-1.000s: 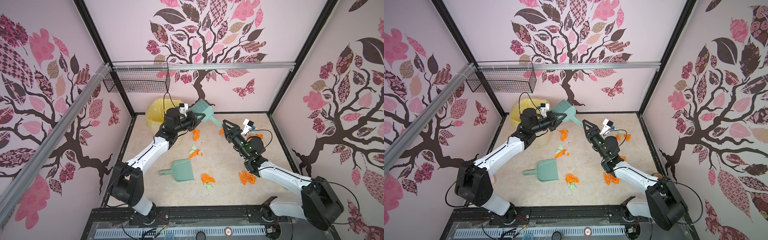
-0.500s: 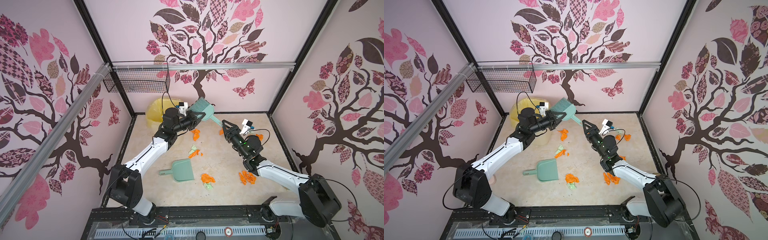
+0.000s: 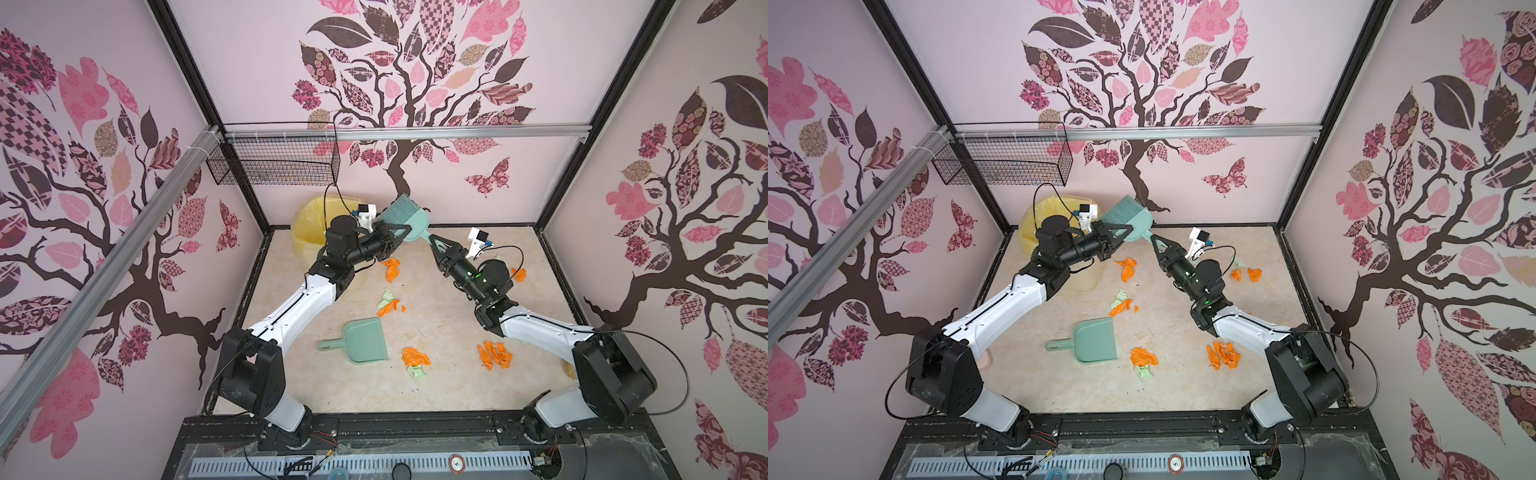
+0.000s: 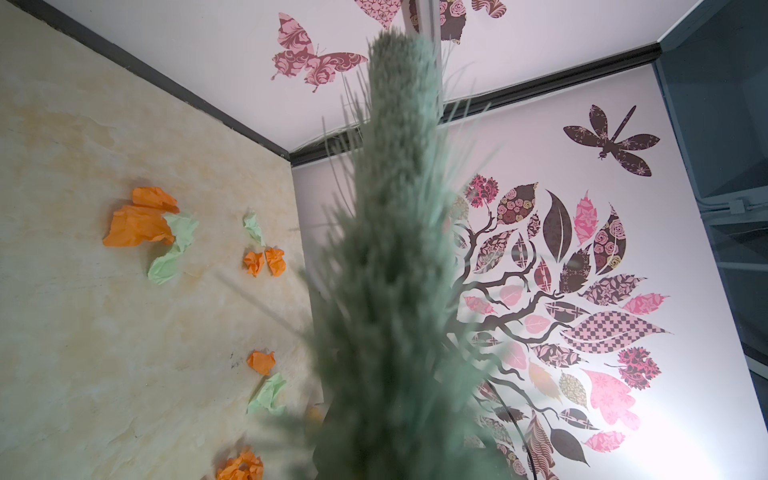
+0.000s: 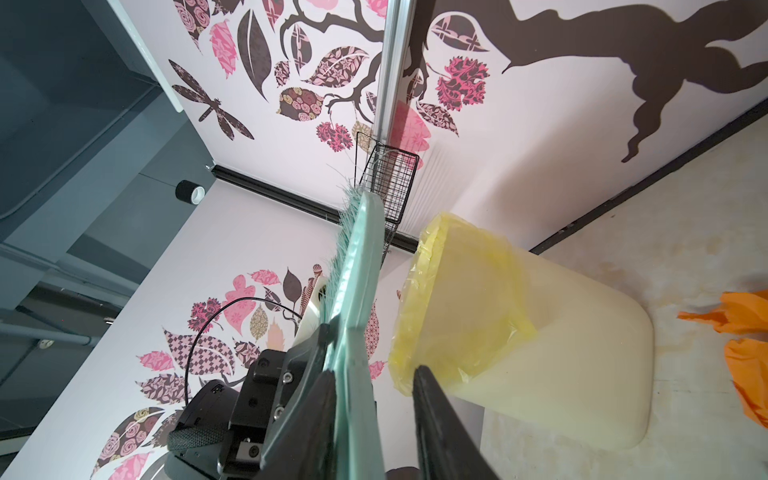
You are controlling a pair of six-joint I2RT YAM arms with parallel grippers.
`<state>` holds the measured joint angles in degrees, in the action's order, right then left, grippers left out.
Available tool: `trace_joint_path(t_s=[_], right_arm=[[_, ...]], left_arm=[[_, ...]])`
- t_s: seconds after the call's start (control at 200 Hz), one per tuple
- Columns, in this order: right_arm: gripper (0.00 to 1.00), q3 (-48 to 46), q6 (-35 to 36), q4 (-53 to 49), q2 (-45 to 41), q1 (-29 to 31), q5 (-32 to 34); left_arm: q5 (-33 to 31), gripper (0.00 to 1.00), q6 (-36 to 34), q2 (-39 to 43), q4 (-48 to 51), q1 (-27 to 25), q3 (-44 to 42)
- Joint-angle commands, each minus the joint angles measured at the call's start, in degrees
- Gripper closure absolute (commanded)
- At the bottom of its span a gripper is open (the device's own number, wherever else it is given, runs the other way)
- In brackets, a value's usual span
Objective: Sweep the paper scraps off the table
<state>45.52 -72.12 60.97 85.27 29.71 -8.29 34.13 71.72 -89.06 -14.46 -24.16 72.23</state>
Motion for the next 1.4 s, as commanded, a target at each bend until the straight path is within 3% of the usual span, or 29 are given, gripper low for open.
trace_joint_path(t_s=[0.0, 0.385, 0.565, 0.795, 0.865, 0.935, 1.015, 1.15, 1.265, 1.395], right_arm=[[0.69, 1.9, -0.7, 4.0, 2.3, -0.5, -1.9], [0.84, 1.2, -2.0, 8.5, 3.5, -0.6, -0.7], [1.00, 1.9, -1.8, 7.2, 3.8, -0.7, -1.5], [1.00, 2.7, -1.5, 5.4, 3.8, -0.7, -2.7], [1.00, 2.3, -1.3, 4.8, 3.5, -0.8, -3.0], [1.00, 1.8, -0.4, 3.3, 2.7, -0.9, -3.1], [1.00, 1.3, 1.7, -0.9, 0.6, -1.4, -3.1], [1.00, 1.3, 8.3, -13.2, -5.1, -3.1, -2.7], [1.00, 3.5, 17.1, -28.6, -10.6, -4.3, -0.6], [1.00, 8.3, 27.4, -47.4, -15.4, -4.7, 3.9]], left_arm=[[0.8, 1.00, -0.8, 1.8, -2.2, -0.3, -1.1], [0.8, 1.00, -0.9, 1.8, -2.5, -0.3, -1.4], [0.7, 1.00, -1.1, 1.5, -2.4, -0.4, -1.5], [0.9, 1.00, -1.9, 1.5, -1.9, -0.8, -1.3], [1.2, 0.84, -2.3, 1.5, -1.8, -1.0, -1.1], [2.0, 0.59, -3.0, 1.5, -1.6, -1.0, -0.7], [4.5, 0.38, -4.9, 1.5, -0.8, -1.0, 0.0], [15.3, 0.04, -14.1, 0.4, 8.4, -0.8, 3.5], [23.0, 0.03, -29.4, 1.3, 23.6, 0.8, 3.2], [19.4, 0.03, -58.1, 8.3, 46.4, 3.8, 1.4]])
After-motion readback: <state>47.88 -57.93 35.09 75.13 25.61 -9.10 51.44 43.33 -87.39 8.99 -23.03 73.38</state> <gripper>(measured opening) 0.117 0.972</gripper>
